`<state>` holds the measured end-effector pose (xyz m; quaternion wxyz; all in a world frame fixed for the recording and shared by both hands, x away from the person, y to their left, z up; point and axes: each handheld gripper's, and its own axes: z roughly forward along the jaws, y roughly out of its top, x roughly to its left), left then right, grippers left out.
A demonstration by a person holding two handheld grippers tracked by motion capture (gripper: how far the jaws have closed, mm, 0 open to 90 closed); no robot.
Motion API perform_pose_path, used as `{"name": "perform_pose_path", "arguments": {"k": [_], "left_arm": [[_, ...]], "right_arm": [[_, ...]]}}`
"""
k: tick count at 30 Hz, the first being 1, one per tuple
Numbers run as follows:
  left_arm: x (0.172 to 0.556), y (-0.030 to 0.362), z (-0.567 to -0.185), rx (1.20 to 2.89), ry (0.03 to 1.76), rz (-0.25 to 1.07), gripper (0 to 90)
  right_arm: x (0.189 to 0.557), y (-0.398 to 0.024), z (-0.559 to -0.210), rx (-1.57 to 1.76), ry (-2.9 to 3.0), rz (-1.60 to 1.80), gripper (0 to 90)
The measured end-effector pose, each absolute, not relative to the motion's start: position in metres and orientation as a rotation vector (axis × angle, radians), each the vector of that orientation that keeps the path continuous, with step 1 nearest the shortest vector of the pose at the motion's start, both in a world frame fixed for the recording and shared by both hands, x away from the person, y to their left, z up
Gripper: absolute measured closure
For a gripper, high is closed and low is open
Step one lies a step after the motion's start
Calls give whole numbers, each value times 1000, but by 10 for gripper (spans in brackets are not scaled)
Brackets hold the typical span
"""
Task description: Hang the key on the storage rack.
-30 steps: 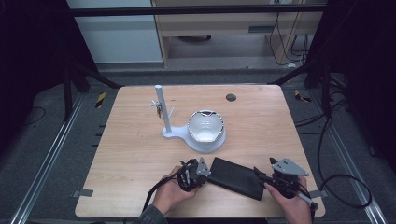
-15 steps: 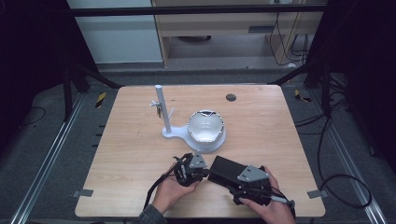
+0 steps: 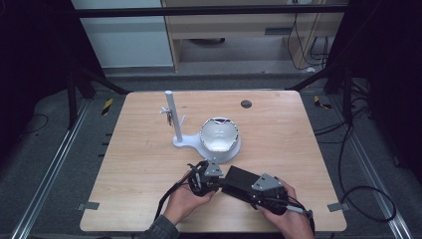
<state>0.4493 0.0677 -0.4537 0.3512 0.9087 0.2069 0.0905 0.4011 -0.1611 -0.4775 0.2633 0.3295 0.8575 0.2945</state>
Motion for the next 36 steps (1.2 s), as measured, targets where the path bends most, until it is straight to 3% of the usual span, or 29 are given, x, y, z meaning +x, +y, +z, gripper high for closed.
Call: {"name": "perform_pose_path", "arguments": {"k": [13,27,33,36], "left_arm": [[459,58,-468,2373,553,230,846],[464,55,-459,2355,560,227,840],[467,53,-452,2332,568,214,831],[467,52,-450,2321,589,204,804]], "right_arm": [[402,-167,-472,909,2278,828,404],[410,-153,-477,878,2362,737,313],[415,-149,-476,881,2362,660,417],[414,-149,-475,866,2335,621,561]]}}
